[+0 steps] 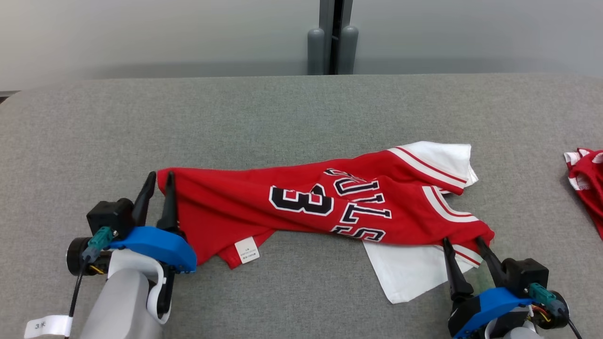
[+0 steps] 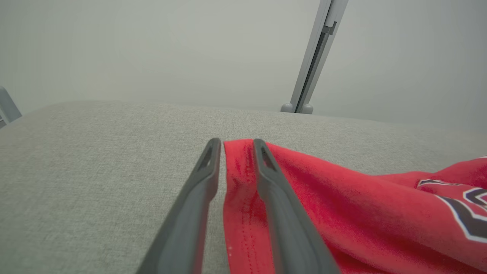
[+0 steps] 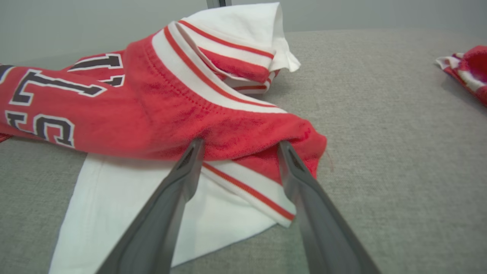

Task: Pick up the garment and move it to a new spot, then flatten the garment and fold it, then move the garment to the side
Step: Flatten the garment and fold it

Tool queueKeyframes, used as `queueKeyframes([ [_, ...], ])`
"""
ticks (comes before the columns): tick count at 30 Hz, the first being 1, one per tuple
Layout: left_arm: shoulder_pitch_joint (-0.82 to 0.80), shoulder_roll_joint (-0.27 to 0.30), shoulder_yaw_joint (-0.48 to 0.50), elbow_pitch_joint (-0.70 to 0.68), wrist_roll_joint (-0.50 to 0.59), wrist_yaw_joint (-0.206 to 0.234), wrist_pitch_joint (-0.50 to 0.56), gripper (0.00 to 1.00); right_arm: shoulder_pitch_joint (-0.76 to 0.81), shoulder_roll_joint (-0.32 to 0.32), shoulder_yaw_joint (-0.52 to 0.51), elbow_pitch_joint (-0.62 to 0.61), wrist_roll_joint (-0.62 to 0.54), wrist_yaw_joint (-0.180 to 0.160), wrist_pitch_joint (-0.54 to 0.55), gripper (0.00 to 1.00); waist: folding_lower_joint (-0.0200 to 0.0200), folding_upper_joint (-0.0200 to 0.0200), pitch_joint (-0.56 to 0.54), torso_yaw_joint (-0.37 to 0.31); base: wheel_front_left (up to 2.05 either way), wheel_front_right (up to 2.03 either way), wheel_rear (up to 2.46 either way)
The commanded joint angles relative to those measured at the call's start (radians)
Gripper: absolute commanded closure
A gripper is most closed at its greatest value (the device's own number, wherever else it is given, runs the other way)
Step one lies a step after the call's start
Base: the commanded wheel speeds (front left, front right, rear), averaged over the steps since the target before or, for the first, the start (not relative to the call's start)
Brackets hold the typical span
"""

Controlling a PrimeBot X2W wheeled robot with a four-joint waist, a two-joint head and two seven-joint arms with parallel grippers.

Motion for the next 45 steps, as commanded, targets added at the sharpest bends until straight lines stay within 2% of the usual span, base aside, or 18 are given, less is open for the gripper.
queueKeyframes([
  [1, 0.012, -0.005, 0.009, 0.001, 0.013, 0.004, -0.003, 0.00, -0.003, -0.002, 0.002, -0.009, 0.009, 0.000, -0.001, 0.00, -0.0002, 0.0000, -0.004, 0.002, 0.00, 0.00, 0.00],
  [7, 0.110, -0.050, 0.080, -0.023, 0.048, 0.003, -0.003, 0.00, 0.028, -0.001, 0.008, -0.038, 0.015, 0.000, -0.001, 0.00, -0.0002, 0.0000, -0.045, 0.016, 0.00, 0.00, 0.00],
  [13, 0.271, -0.083, 0.110, -0.098, 0.078, -0.007, -0.003, 0.00, 0.080, -0.002, 0.008, -0.074, 0.022, 0.000, -0.001, 0.00, -0.0002, 0.0000, -0.113, 0.026, 0.00, 0.00, 0.00],
  [19, 0.409, -0.094, 0.070, -0.150, 0.059, -0.014, -0.003, 0.00, 0.150, -0.002, 0.011, -0.089, 0.029, 0.000, -0.001, 0.00, -0.0002, 0.0000, -0.172, 0.040, 0.00, 0.00, 0.00],
  [23, 0.449, -0.092, 0.043, -0.169, 0.033, 0.001, -0.003, 0.00, 0.180, -0.002, 0.007, -0.097, 0.037, 0.000, -0.001, 0.00, -0.0002, 0.0000, -0.185, 0.046, 0.00, 0.00, 0.00],
  [34, 0.402, -0.093, 0.025, -0.145, 0.026, 0.005, -0.003, 0.00, 0.167, -0.002, 0.018, -0.098, 0.031, 0.000, -0.001, 0.00, -0.0002, 0.0000, -0.170, 0.038, 0.00, 0.00, 0.00],
  [45, 0.241, -0.093, -0.002, 0.019, -0.026, -0.022, -0.003, 0.00, 0.104, -0.002, 0.031, -0.102, 0.013, 0.000, -0.001, 0.00, -0.0002, 0.0000, -0.051, 0.005, 0.00, 0.00, 0.00],
])
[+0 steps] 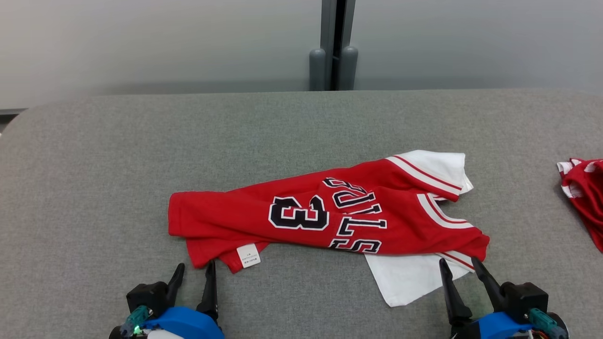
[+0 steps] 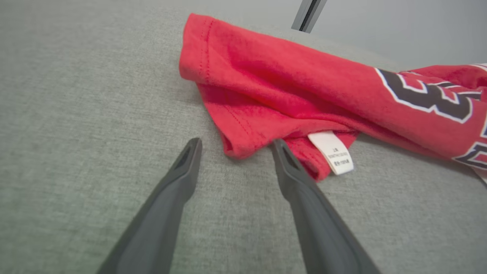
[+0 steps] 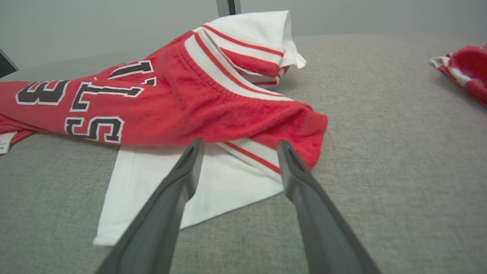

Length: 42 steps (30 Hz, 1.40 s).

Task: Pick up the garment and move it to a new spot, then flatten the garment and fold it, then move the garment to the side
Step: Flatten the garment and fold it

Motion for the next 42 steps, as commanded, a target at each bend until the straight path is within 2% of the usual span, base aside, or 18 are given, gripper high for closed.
queueKeyframes([
  [1, -0.026, 0.001, -0.001, 0.015, -0.006, -0.005, -0.003, 0.00, -0.018, -0.002, 0.000, -0.006, -0.008, 0.000, -0.001, 0.00, -0.0002, -0.0001, 0.015, -0.001, 0.00, 0.00, 0.00],
  [5, -0.043, 0.000, -0.006, 0.045, -0.020, -0.009, -0.001, 0.00, -0.032, -0.002, -0.002, -0.007, -0.013, 0.000, -0.001, 0.00, -0.0002, -0.0001, 0.035, -0.010, 0.00, 0.00, 0.00],
  [8, -0.042, 0.000, -0.027, 0.017, -0.035, -0.010, -0.001, 0.01, -0.042, -0.002, -0.006, -0.007, -0.015, 0.000, -0.001, 0.00, -0.0002, -0.0001, 0.041, -0.012, 0.00, 0.00, 0.00],
  [9, -0.040, 0.000, -0.031, 0.011, -0.036, -0.010, -0.001, 0.42, -0.041, -0.002, -0.007, -0.007, -0.014, 0.000, -0.001, 0.00, -0.0002, -0.0001, 0.042, -0.012, 0.00, 0.00, 0.00],
  [10, -0.040, 0.000, -0.031, 0.011, -0.036, -0.010, -0.001, 0.42, -0.041, -0.002, -0.007, -0.007, -0.014, 0.000, -0.001, 0.00, -0.0002, -0.0001, 0.042, -0.012, 0.00, 0.00, 0.00],
  [11, -0.036, 0.001, -0.046, 0.004, -0.041, -0.010, -0.001, 1.00, -0.043, -0.002, -0.011, -0.004, -0.016, 0.000, -0.001, 0.00, -0.0002, -0.0001, 0.043, -0.011, 0.00, 0.00, 0.00],
  [18, -0.025, 0.002, -0.065, -0.060, -0.054, -0.008, -0.002, 1.00, -0.041, -0.002, -0.017, 0.007, -0.011, 0.000, -0.001, 0.00, -0.0002, -0.0001, 0.023, 0.000, 0.00, 0.00, 0.00],
  [29, 0.097, 0.005, -0.077, -0.202, -0.046, -0.007, -0.003, 1.00, 0.040, -0.002, -0.040, 0.053, 0.003, 0.000, -0.001, 0.00, -0.0002, -0.0001, -0.113, 0.056, 0.00, 0.00, 0.00],
  [36, 0.160, 0.028, -0.048, -0.125, -0.037, -0.007, -0.003, 1.00, 0.064, -0.002, -0.031, 0.061, 0.015, 0.000, -0.001, 0.00, -0.0002, -0.0001, -0.147, 0.062, 0.00, 0.00, 0.00],
  [37, 0.159, 0.031, -0.030, -0.110, -0.026, -0.004, -0.003, 0.70, 0.068, -0.002, -0.030, 0.059, 0.018, 0.000, -0.001, 0.00, -0.0002, -0.0001, -0.149, 0.061, 0.00, 0.00, 0.00],
  [38, 0.160, 0.030, -0.015, -0.091, -0.017, 0.005, -0.003, 0.25, 0.071, -0.002, -0.028, 0.057, 0.019, 0.000, -0.001, 0.00, -0.0002, -0.0001, -0.151, 0.060, 0.00, 0.00, 0.00],
  [39, 0.156, 0.028, -0.001, -0.078, -0.006, 0.015, -0.003, 0.00, 0.072, -0.002, -0.026, 0.057, 0.019, 0.000, -0.001, 0.00, -0.0002, -0.0001, -0.152, 0.058, 0.00, 0.00, 0.00],
  [42, 0.147, 0.025, 0.039, -0.069, 0.035, 0.041, -0.003, 0.00, 0.074, -0.002, -0.032, 0.045, 0.016, 0.000, -0.001, 0.00, -0.0002, -0.0001, -0.157, 0.052, 0.00, 0.00, 0.00],
])
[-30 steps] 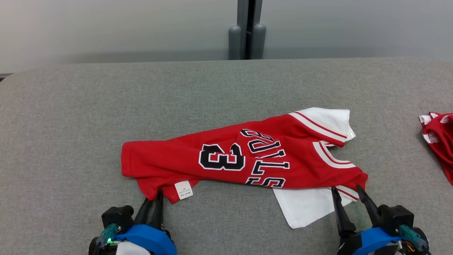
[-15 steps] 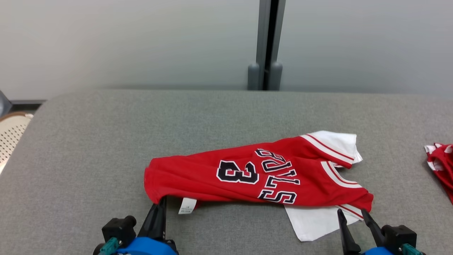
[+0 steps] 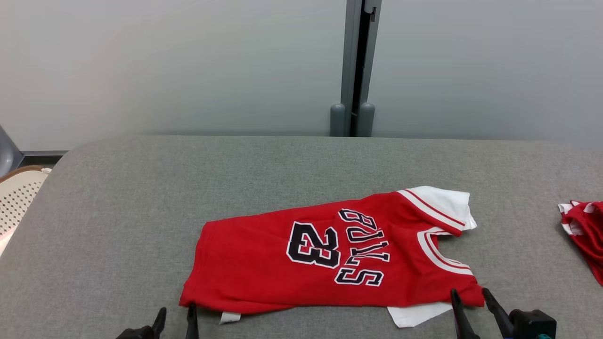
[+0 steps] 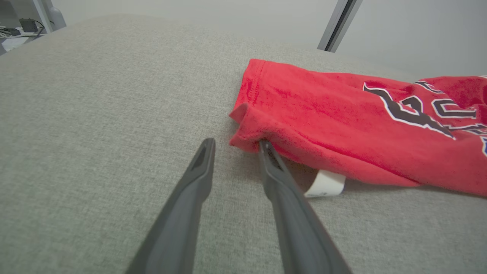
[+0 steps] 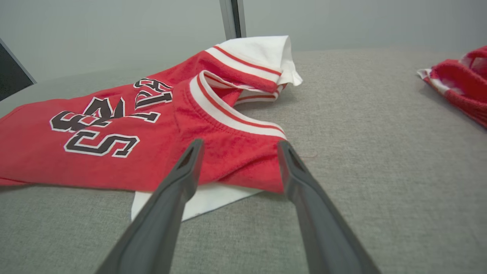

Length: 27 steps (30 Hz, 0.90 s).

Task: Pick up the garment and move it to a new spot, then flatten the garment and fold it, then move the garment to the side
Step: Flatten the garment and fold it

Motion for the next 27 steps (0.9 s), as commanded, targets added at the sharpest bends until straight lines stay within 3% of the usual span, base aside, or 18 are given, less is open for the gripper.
queueKeyframes([
  [1, -0.012, -0.001, 0.007, -0.006, 0.015, 0.008, -0.003, 0.00, 0.012, -0.002, -0.004, -0.006, 0.000, 0.000, -0.001, 0.00, 0.0001, -0.0001, -0.003, -0.004, 0.00, 0.00, 0.00],
  [12, 0.048, -0.022, 0.063, -0.093, 0.110, 0.050, -0.003, 0.00, 0.031, -0.002, 0.010, -0.030, 0.009, 0.000, -0.001, 0.00, 0.0001, -0.0001, -0.015, -0.013, 0.00, 0.00, 0.00],
  [20, 0.049, -0.023, 0.050, -0.085, 0.109, 0.031, -0.003, 0.00, 0.030, -0.002, 0.048, -0.021, 0.005, 0.000, -0.001, 0.00, 0.0001, -0.0001, -0.012, -0.003, 0.00, 0.00, 0.00],
  [27, 0.050, -0.023, 0.013, -0.065, 0.089, 0.023, -0.003, 0.00, 0.010, -0.004, 0.165, 0.058, -0.028, 0.000, -0.001, 0.00, 0.0001, -0.0001, -0.004, 0.010, 0.00, 0.00, 0.00],
])
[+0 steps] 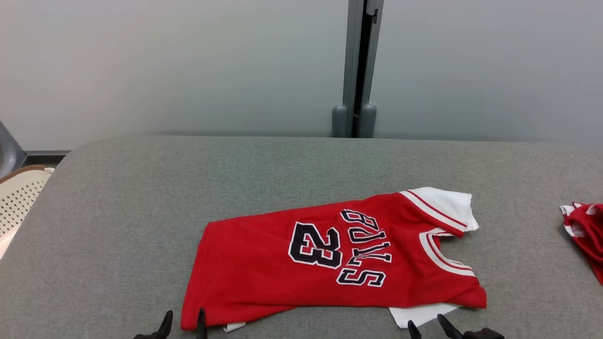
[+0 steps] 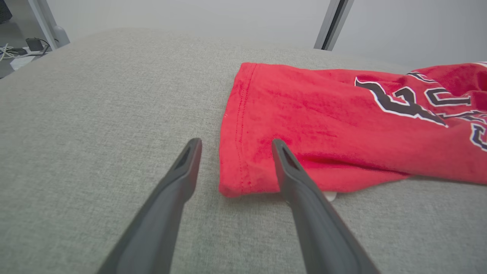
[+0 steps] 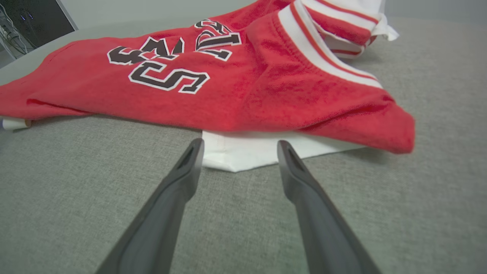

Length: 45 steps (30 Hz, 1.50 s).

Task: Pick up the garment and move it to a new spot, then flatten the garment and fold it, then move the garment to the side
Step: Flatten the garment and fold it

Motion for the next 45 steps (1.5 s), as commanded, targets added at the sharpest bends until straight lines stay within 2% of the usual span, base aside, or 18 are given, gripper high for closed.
queueKeyframes([
  [1, 0.002, -0.001, -0.005, 0.001, -0.006, -0.003, -0.003, 0.00, -0.015, -0.005, 0.005, 0.013, 0.012, 0.000, -0.001, 0.00, 0.0000, 0.0000, 0.004, 0.004, 0.00, 0.00, 0.00],
  [6, -0.005, -0.001, -0.021, 0.001, -0.004, -0.006, -0.003, 0.00, -0.033, -0.005, -0.018, 0.050, 0.037, 0.000, -0.001, 0.00, 0.0000, 0.0000, 0.012, 0.017, 0.00, 0.00, 0.00],
  [16, -0.009, -0.001, -0.015, -0.006, 0.001, -0.012, -0.003, 0.00, -0.060, -0.004, -0.223, 0.050, 0.030, 0.000, -0.001, 0.00, 0.0000, 0.0000, 0.028, 0.012, 0.00, 0.00, 0.00],
  [21, -0.020, -0.001, -0.030, -0.007, -0.005, -0.016, -0.003, 0.00, -0.089, -0.004, -0.283, 0.073, 0.030, 0.000, -0.001, 0.00, 0.0000, 0.0000, 0.037, 0.013, 0.00, 0.00, 0.00],
  [29, -0.030, -0.001, -0.035, -0.009, -0.005, -0.018, -0.003, 0.00, -0.117, -0.005, -0.256, 0.136, 0.081, 0.000, -0.001, 0.00, 0.0000, 0.0000, 0.047, 0.024, 0.00, 0.00, 0.00],
  [30, -0.028, -0.001, -0.033, -0.009, -0.004, -0.019, -0.003, 0.00, -0.122, -0.005, -0.254, 0.142, 0.082, 0.000, -0.001, 0.05, 0.0000, 0.0000, 0.049, 0.025, 0.00, 0.00, 0.00],
  [31, -0.028, -0.001, -0.031, -0.009, -0.002, -0.019, -0.003, 0.00, -0.125, -0.005, -0.254, 0.144, 0.083, 0.000, -0.001, 0.56, 0.0000, 0.0000, 0.050, 0.026, 0.00, 0.00, 0.00],
  [32, -0.028, -0.001, -0.029, -0.009, 0.000, -0.020, -0.003, 0.00, -0.129, -0.005, -0.250, 0.145, 0.086, 0.000, -0.001, 0.92, 0.0000, 0.0000, 0.051, 0.027, 0.00, 0.00, 0.00],
  [33, -0.028, 0.000, -0.027, -0.009, 0.001, -0.020, -0.003, 0.00, -0.133, -0.005, -0.246, 0.145, 0.086, 0.000, -0.001, 0.92, 0.0000, 0.0000, 0.053, 0.028, 0.00, 0.00, 0.00],
  [34, -0.028, -0.001, -0.026, -0.008, 0.002, -0.020, -0.003, 0.00, -0.135, -0.005, -0.240, 0.145, 0.089, 0.000, -0.001, 1.00, 0.0000, 0.0000, 0.053, 0.029, 0.00, 0.00, 0.00],
  [39, -0.029, -0.001, -0.031, -0.003, -0.002, -0.019, -0.003, 0.00, -0.151, -0.004, -0.202, 0.057, 0.124, 0.000, -0.002, 1.00, 0.0000, 0.0000, 0.054, 0.035, 0.00, 0.00, 0.00],
  [45, -0.034, 0.000, -0.052, -0.003, -0.012, -0.024, -0.003, 0.00, -0.197, -0.004, -0.070, -0.121, 0.180, 0.000, -0.002, 1.00, 0.0000, 0.0000, 0.054, 0.058, 0.00, 0.00, 0.00],
])
